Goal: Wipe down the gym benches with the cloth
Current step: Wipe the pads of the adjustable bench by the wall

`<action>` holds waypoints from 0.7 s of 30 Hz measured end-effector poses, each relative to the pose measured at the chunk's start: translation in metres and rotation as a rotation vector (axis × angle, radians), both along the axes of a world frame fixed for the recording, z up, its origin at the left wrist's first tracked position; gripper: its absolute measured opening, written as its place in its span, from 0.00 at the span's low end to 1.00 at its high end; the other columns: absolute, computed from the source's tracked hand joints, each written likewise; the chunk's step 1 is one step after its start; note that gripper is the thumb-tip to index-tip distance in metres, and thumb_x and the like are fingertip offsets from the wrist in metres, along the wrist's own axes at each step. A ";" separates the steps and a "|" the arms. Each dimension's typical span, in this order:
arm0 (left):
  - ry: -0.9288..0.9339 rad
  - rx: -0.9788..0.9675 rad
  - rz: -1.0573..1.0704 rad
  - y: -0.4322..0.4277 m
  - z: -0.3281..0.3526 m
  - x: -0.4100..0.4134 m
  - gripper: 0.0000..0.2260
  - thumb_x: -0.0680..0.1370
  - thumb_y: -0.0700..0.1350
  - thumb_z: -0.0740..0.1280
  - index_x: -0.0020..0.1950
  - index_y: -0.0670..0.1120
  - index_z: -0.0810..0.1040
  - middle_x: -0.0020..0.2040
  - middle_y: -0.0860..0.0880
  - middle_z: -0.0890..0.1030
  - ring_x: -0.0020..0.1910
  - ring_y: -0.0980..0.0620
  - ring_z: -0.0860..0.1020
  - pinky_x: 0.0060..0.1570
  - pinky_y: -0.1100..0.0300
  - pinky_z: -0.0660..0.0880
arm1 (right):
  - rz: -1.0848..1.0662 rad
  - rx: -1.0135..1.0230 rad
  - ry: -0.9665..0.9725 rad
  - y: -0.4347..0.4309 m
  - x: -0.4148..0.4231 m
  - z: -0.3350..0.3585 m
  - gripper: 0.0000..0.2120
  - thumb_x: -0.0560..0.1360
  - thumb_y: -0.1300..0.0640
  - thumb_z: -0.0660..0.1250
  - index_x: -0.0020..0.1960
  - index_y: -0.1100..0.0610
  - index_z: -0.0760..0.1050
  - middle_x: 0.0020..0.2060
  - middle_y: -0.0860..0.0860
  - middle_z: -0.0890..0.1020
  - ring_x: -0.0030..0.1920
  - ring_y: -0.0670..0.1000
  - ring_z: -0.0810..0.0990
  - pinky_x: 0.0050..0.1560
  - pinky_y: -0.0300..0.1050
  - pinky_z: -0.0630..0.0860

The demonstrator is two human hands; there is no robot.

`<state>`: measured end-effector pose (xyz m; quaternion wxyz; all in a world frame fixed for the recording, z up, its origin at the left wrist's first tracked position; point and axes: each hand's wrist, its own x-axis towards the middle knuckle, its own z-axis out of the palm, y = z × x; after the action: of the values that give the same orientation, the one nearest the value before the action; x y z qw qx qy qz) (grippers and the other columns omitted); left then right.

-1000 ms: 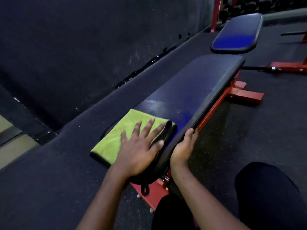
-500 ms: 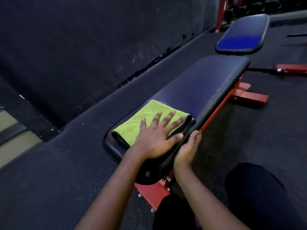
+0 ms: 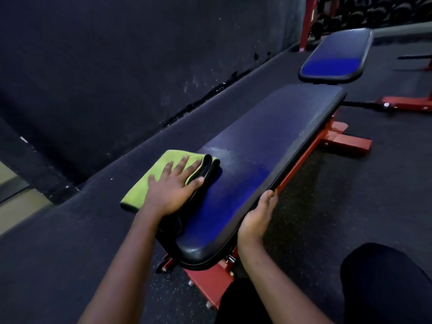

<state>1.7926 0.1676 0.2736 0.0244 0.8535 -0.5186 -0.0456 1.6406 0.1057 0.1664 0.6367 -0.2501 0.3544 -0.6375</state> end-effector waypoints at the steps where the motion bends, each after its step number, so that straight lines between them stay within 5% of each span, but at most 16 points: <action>1: -0.015 -0.019 0.001 0.018 -0.004 -0.008 0.26 0.74 0.74 0.42 0.72 0.76 0.44 0.78 0.65 0.42 0.79 0.54 0.44 0.71 0.35 0.48 | 0.001 0.004 0.008 0.001 0.001 -0.001 0.52 0.66 0.20 0.59 0.77 0.55 0.61 0.73 0.56 0.70 0.71 0.52 0.72 0.73 0.59 0.66; 8: -0.039 -0.034 0.014 0.046 -0.006 -0.044 0.24 0.71 0.73 0.37 0.67 0.80 0.41 0.77 0.66 0.39 0.78 0.55 0.39 0.72 0.34 0.44 | -0.028 0.002 -0.006 0.002 0.001 -0.001 0.41 0.75 0.30 0.55 0.77 0.58 0.61 0.73 0.57 0.69 0.71 0.52 0.72 0.73 0.57 0.66; 12: -0.026 0.056 -0.074 -0.021 0.001 -0.068 0.24 0.80 0.67 0.44 0.75 0.71 0.41 0.79 0.59 0.38 0.79 0.47 0.38 0.70 0.29 0.42 | 0.028 0.009 -0.018 0.002 0.000 0.000 0.50 0.68 0.22 0.58 0.77 0.56 0.60 0.72 0.53 0.70 0.69 0.50 0.73 0.70 0.49 0.68; 15: -0.006 0.051 -0.144 -0.050 0.000 -0.097 0.25 0.81 0.65 0.43 0.77 0.66 0.41 0.80 0.56 0.38 0.78 0.43 0.37 0.69 0.27 0.38 | 0.007 0.066 0.098 -0.012 -0.014 0.000 0.40 0.74 0.32 0.52 0.77 0.58 0.61 0.75 0.56 0.67 0.73 0.51 0.67 0.75 0.51 0.62; 17: 0.031 0.054 -0.183 -0.052 0.001 -0.108 0.25 0.81 0.64 0.41 0.78 0.65 0.41 0.80 0.55 0.38 0.78 0.43 0.36 0.69 0.29 0.36 | -0.131 0.099 0.201 -0.026 -0.037 0.009 0.34 0.77 0.38 0.50 0.73 0.60 0.66 0.71 0.59 0.70 0.70 0.55 0.70 0.71 0.50 0.67; 19: 0.190 -0.010 -0.246 -0.044 0.005 -0.101 0.23 0.81 0.64 0.40 0.78 0.66 0.46 0.80 0.56 0.43 0.79 0.48 0.41 0.72 0.32 0.37 | -0.272 0.034 0.284 -0.035 -0.060 0.035 0.25 0.81 0.43 0.54 0.69 0.59 0.71 0.65 0.59 0.73 0.62 0.53 0.74 0.58 0.44 0.73; 21: 0.491 -0.273 -0.265 -0.030 0.016 -0.078 0.22 0.82 0.61 0.44 0.74 0.64 0.63 0.77 0.54 0.63 0.77 0.53 0.60 0.75 0.40 0.53 | -0.303 -0.183 0.456 -0.040 -0.062 0.070 0.19 0.79 0.46 0.58 0.63 0.56 0.75 0.59 0.55 0.75 0.57 0.52 0.76 0.54 0.48 0.76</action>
<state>1.7148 0.1376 0.2892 0.2570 0.7306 -0.6055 -0.1831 1.5789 0.0656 0.2369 0.4127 -0.3874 0.4629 -0.6821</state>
